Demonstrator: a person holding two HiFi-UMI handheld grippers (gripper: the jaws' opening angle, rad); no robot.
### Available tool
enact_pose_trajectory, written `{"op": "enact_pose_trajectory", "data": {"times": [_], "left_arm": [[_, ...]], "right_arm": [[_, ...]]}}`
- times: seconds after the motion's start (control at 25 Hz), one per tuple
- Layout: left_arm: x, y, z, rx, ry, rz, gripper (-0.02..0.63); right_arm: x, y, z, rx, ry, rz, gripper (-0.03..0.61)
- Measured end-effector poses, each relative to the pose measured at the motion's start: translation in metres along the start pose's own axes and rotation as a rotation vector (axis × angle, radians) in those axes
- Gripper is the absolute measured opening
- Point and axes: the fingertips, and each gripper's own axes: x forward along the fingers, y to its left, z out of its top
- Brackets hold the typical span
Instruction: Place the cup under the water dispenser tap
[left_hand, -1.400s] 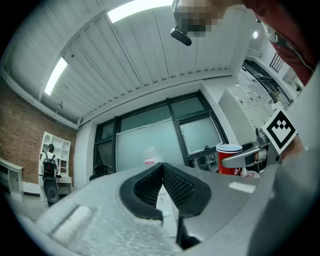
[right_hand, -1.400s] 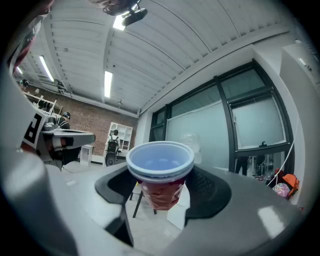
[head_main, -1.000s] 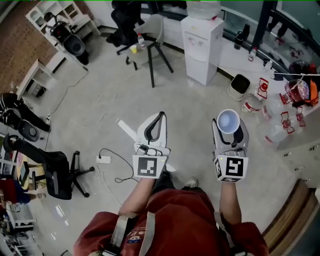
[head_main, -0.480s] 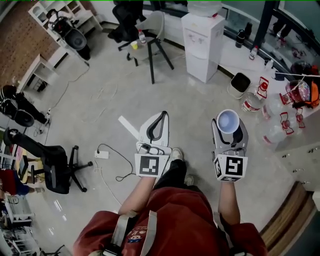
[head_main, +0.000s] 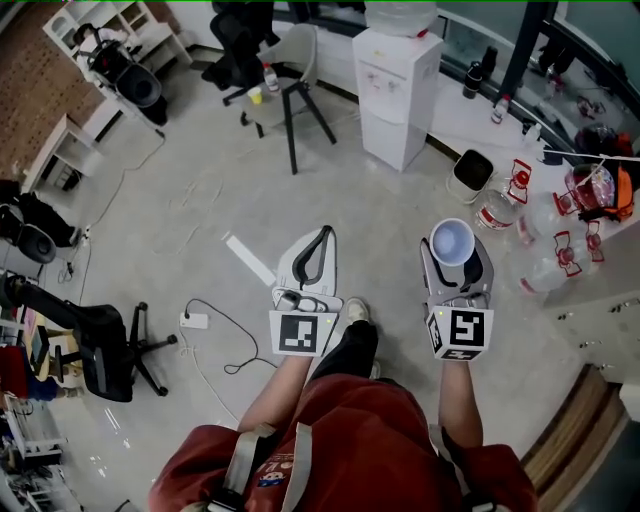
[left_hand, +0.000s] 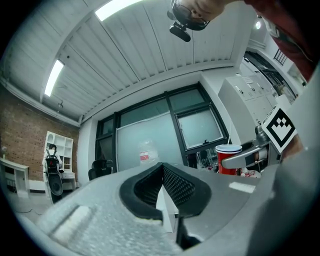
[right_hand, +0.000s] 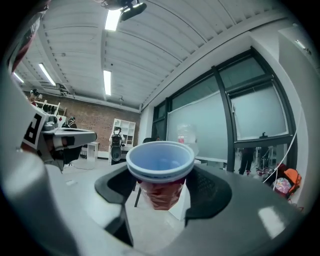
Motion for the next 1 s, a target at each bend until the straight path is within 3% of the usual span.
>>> {"op": "enact_pose_trajectory", "data": {"times": [0.4,1.0], "left_arm": [[0.081,0.045,-0.024,0.000,-0.011,0.011,-0.001],[0.180,0.168,-0.075,-0.017,0.016,0.080,-0.002]], "right_arm": [[0.098,-0.017,-0.004,-0.016,0.025,0.022,0.302],[0.271,0.020,-0.004,-0.042,0.060,0.118,0.302]]}}
